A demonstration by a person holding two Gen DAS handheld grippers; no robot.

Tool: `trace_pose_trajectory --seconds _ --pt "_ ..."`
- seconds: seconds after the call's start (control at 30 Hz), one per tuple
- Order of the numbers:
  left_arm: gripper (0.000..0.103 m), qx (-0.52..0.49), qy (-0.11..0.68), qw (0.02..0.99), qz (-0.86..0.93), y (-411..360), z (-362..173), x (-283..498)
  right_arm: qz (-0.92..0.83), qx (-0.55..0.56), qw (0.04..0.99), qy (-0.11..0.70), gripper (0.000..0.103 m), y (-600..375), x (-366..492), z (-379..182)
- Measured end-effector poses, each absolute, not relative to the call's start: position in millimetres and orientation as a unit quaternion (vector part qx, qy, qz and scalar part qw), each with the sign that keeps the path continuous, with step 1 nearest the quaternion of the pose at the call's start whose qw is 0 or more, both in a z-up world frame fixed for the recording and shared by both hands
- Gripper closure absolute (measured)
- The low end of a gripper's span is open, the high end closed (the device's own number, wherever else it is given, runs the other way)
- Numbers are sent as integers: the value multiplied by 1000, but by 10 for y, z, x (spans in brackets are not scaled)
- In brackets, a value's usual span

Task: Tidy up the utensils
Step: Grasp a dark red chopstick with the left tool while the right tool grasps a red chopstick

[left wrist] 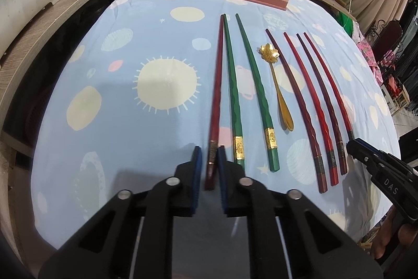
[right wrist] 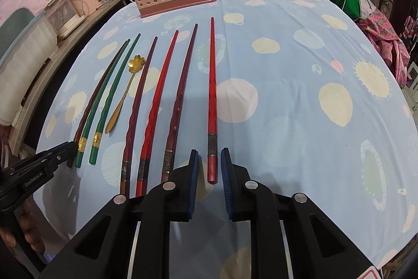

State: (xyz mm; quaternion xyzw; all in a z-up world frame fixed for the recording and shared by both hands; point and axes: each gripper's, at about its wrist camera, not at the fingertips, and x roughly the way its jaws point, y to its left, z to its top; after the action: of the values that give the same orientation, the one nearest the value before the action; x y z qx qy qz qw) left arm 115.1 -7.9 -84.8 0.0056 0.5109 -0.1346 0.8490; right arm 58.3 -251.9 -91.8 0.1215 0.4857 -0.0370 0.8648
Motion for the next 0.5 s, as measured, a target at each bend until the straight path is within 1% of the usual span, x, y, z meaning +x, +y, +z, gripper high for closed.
trace_pose_trajectory --seconds 0.13,0.5 --pt "95 -1 510 848 -141 -68 -850 1129 -39 122 865 485 96 -2532 577 -920" --pt "96 -19 501 853 -145 21 -703 1032 -37 118 875 469 96 -2547 507 -783"
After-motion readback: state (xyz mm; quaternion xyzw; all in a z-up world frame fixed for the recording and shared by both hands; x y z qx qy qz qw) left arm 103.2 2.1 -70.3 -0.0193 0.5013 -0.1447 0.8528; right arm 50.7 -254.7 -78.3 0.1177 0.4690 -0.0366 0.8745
